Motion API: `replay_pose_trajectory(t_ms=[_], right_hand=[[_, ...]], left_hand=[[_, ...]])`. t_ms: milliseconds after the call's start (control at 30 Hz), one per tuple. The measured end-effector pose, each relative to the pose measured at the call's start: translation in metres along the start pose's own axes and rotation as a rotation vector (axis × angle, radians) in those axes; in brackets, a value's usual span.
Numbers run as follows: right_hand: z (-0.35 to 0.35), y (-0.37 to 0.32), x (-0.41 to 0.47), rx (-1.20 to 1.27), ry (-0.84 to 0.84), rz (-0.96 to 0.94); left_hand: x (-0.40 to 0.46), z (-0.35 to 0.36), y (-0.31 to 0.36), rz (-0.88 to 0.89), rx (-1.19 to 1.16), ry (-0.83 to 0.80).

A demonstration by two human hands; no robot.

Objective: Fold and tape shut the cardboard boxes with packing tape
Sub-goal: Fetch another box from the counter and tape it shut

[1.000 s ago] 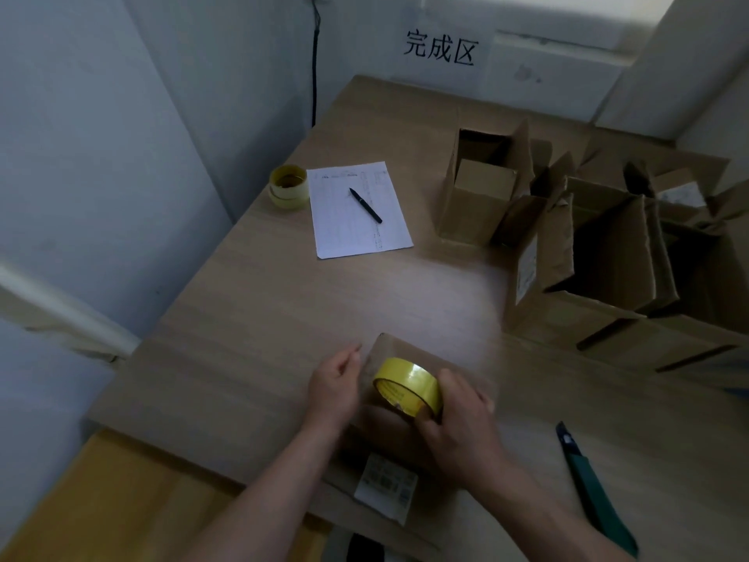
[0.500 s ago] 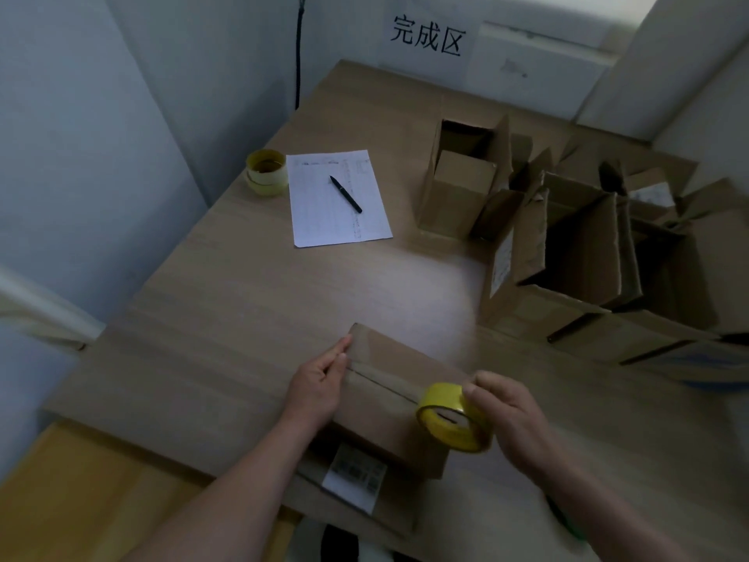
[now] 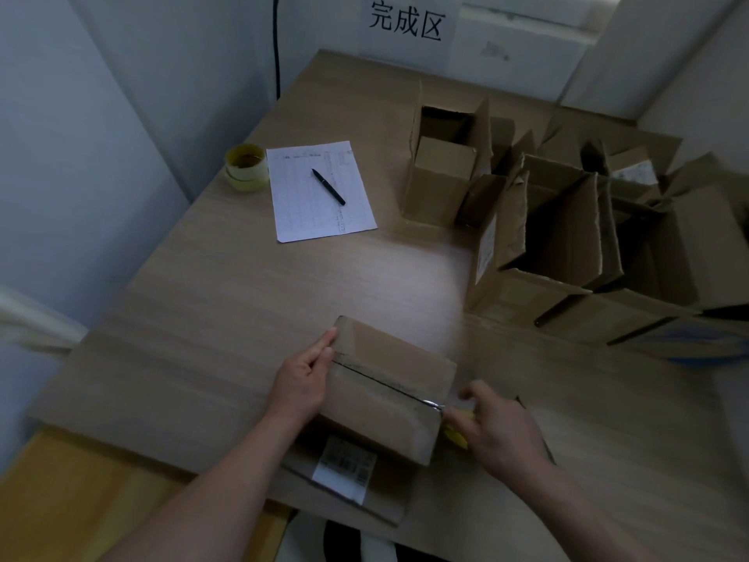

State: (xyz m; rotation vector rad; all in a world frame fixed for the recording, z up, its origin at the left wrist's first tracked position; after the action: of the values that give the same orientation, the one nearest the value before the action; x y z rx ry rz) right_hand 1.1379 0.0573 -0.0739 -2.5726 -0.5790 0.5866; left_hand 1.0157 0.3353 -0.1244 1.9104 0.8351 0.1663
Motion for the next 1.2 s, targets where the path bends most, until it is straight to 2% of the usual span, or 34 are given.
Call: replay_pose_trajectory(t_ms=[67,133,200,267,300,367,433,467,533,600,633,667,733,800,900,933,967,1000,1100,1133,1200], right_hand=[[-0.002,-0.002,-0.001,0.047,-0.001,-0.029],[-0.004,-0.023,-0.003,-0.069,-0.039,-0.232],[0.013,-0.045,-0.01,-0.149,-0.205,-0.431],[0.035,-0.051,-0.016,-0.116,-0.373,-0.426],[0.04,-0.051,-0.016,-0.078,-0.382,-0.374],[0.042,-0.055,-0.016,-0.055,-0.27,-0.308],[0.04,-0.06,-0.016,-0.04,-0.132,-0.256],[0.04,-0.06,-0.015,-0.022,-0.092,-0.221],[0.036,-0.058,-0.015,0.021,-0.034,-0.168],[0.024,-0.065,-0.012,-0.052,0.06,-0.221],[0.017,-0.072,-0.009,-0.132,0.112,-0.284],[0.015,-0.079,-0.005,-0.197,0.124,-0.343],[0.027,-0.082,0.007,-0.216,-0.024,-0.394],[0.038,-0.077,0.018,-0.178,-0.164,-0.401],[0.038,-0.07,0.026,-0.138,-0.181,-0.392],[0.039,-0.069,0.026,-0.124,-0.187,-0.384],[0.04,-0.068,0.026,-0.119,-0.19,-0.38],[0.041,-0.068,0.026,-0.116,-0.185,-0.38],[0.041,-0.066,0.027,-0.104,-0.158,-0.374],[0.041,-0.066,0.028,-0.102,-0.155,-0.373],[0.041,-0.066,0.028,-0.106,-0.152,-0.37]], left_hand=[[0.001,-0.004,0.003,0.031,0.078,0.017],[0.007,-0.007,0.014,0.089,0.27,-0.005],[0.021,-0.006,0.033,0.138,0.533,-0.059],[0.037,-0.003,0.056,0.181,0.805,-0.09],[0.045,-0.001,0.069,0.185,0.908,-0.07],[0.056,-0.002,0.09,0.116,0.962,0.033],[0.051,0.007,0.103,0.091,0.892,0.109],[0.042,0.02,0.106,0.15,0.896,0.096],[0.024,0.055,0.095,0.29,0.885,-0.082],[0.011,0.073,0.072,0.299,0.749,-0.298],[0.012,0.075,0.067,0.299,0.697,-0.34],[0.015,0.075,0.067,0.299,0.674,-0.363],[0.019,0.072,0.075,0.308,0.624,-0.386],[0.017,0.056,0.087,0.317,0.508,-0.273],[-0.023,0.003,0.087,0.295,0.325,0.229],[-0.046,-0.006,0.076,0.261,0.266,0.322],[-0.065,-0.006,0.057,0.181,0.211,0.332],[-0.078,0.001,0.036,0.063,0.139,0.281],[-0.102,0.05,-0.011,-0.288,-0.243,-0.049],[-0.105,0.063,-0.01,-0.329,-0.359,-0.138],[-0.106,0.078,0.0,-0.33,-0.429,-0.254]])
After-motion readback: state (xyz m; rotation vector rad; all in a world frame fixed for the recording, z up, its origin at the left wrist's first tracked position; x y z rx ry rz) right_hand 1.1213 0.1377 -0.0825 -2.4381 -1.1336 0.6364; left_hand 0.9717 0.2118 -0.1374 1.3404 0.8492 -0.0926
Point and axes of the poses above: each hand's wrist, its own x-axis towards the middle knuckle, its own z-axis out of the palm, y = z × x, the point moved 10 cm from there along x, towards the middle knuckle, and after that the axes turned 10 degrees about x, right-handed, at the moved point
